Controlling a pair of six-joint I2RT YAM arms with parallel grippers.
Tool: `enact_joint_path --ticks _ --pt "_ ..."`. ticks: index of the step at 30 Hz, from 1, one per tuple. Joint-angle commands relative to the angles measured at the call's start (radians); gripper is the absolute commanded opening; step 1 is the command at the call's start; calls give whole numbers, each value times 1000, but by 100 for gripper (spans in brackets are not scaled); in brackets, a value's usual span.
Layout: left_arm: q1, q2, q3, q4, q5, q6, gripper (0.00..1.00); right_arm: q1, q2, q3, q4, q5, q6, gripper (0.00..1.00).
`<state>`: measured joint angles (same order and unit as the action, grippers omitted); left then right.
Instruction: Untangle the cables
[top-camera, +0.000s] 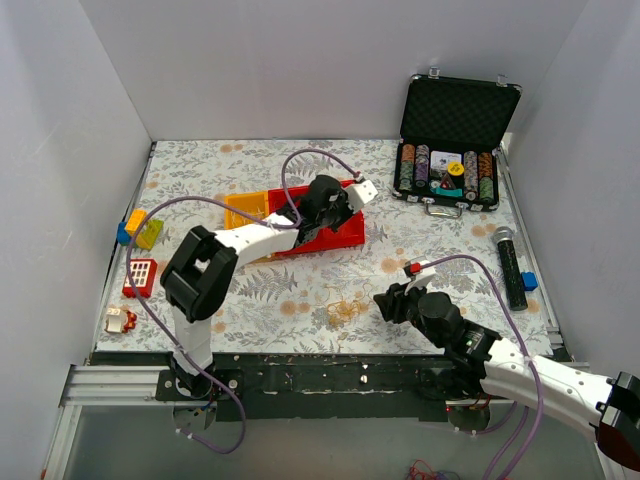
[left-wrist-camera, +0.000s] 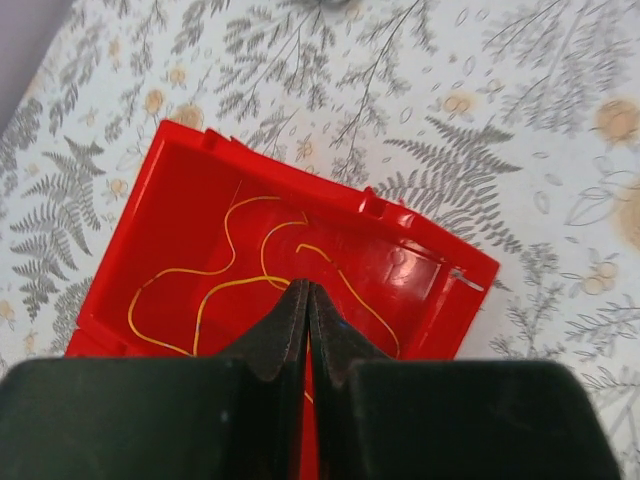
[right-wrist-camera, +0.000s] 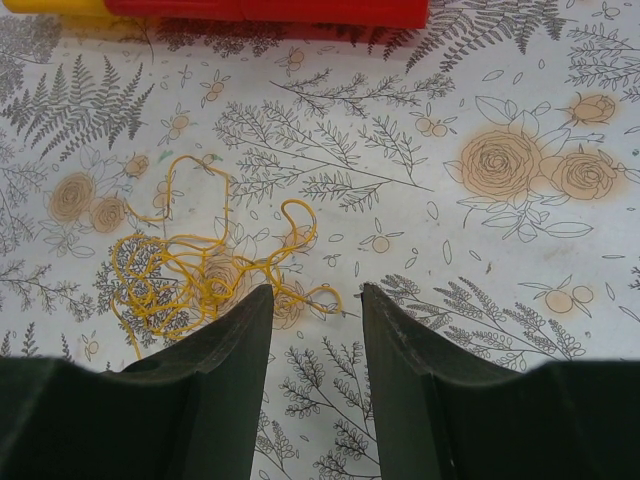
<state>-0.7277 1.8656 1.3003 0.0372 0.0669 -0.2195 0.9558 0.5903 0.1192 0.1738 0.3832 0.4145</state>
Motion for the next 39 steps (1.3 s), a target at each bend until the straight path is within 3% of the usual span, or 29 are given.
enact_joint_path --ticks 1,12,14,15,18,27,29,36,39 --pt "7 75 91 -48 -125 -24 0 0 -12 31 26 0 -8 49" --pt "7 188 146 -8 -141 -12 1 -5 12 37 56 -23 0 49" --pt "7 176 149 -28 -125 -27 26 -5 20 42 59 -26 0 49" --pt "7 165 149 -31 -112 -41 44 -5 26 45 58 -29 1 49" --pt "5 107 139 -33 -90 -75 61 -5 34 53 59 -35 -2 49" --pt "5 -28 226 -152 -68 -84 84 -5 36 68 56 -40 -9 49" --pt "7 -42 272 -222 -15 -80 98 -5 34 69 52 -38 -8 49" --pt "5 -153 251 -287 68 -75 98 -5 25 82 29 -32 -20 49" --pt "5 -262 98 -286 204 -43 98 -3 11 79 9 -26 -20 49"
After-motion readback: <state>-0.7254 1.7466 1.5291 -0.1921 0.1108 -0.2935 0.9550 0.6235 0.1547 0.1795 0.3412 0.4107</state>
